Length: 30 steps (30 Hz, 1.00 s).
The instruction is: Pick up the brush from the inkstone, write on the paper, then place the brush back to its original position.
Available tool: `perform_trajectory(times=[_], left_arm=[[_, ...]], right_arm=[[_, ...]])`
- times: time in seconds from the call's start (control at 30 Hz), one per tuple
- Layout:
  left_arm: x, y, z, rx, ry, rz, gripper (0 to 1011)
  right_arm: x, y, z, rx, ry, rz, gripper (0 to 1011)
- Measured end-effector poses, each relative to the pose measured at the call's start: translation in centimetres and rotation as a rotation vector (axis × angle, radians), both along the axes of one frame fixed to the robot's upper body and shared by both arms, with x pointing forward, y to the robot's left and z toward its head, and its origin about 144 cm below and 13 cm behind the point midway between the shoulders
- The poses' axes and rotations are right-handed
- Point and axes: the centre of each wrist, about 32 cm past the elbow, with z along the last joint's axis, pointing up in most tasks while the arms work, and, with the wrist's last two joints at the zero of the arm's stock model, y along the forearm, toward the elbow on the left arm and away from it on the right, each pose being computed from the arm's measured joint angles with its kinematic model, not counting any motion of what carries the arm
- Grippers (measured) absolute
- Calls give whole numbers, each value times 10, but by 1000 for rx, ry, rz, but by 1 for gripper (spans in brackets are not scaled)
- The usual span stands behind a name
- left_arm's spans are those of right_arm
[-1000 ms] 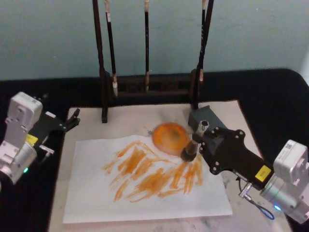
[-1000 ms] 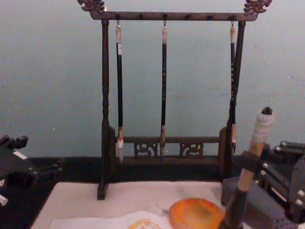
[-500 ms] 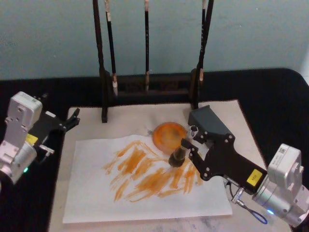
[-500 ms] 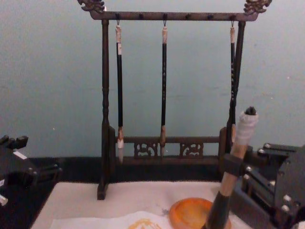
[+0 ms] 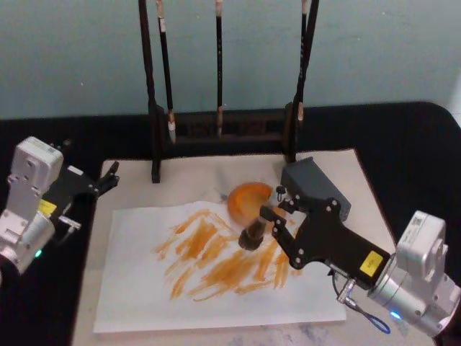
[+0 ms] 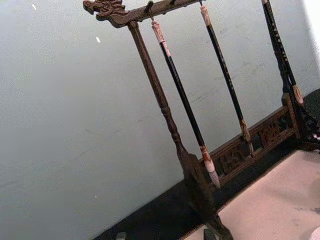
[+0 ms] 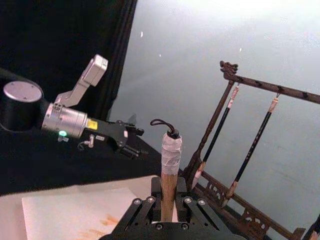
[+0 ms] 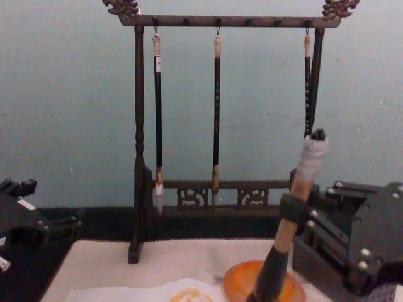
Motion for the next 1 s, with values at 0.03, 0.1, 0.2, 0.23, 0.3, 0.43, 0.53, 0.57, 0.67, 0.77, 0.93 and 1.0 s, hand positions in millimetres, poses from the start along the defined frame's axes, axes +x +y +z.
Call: perform_trajectory(times=[0.03, 0.1, 0.2, 0.23, 0.3, 0.43, 0.53, 0.57, 0.67, 0.77, 0.93, 1.0], left_arm=[[0, 0, 0, 0, 0, 0, 1001], [0, 0, 0, 0, 0, 0, 1001], [0, 0, 0, 0, 0, 0, 1002], [0, 0, 0, 0, 0, 0, 1001], [0, 0, 0, 0, 0, 0, 1001], [0, 0, 0, 0, 0, 0, 1001], [0, 0, 0, 0, 0, 0, 1001], [0, 0, 0, 0, 0, 0, 1001], [0, 0, 0, 0, 0, 0, 1001], [0, 0, 0, 0, 0, 0, 1001], [0, 0, 0, 0, 0, 0, 1001], [0, 0, 0, 0, 0, 0, 1001]], right_arm=[[0, 0, 0, 8, 3, 0, 168], [1, 1, 1, 20, 8, -2, 168], [3, 1, 3, 51, 21, -16, 168], [3, 1, 3, 51, 21, -16, 168], [5, 1, 4, 80, 35, -41, 168], [9, 1, 6, 122, 62, -69, 168], [14, -1, 7, 165, 95, -95, 168], [17, -2, 8, 186, 111, -108, 168], [24, -5, 10, 230, 147, -135, 168], [30, -8, 11, 264, 177, -153, 168], [49, -17, 14, 355, 264, -195, 168], [54, -20, 14, 382, 295, -203, 168]])
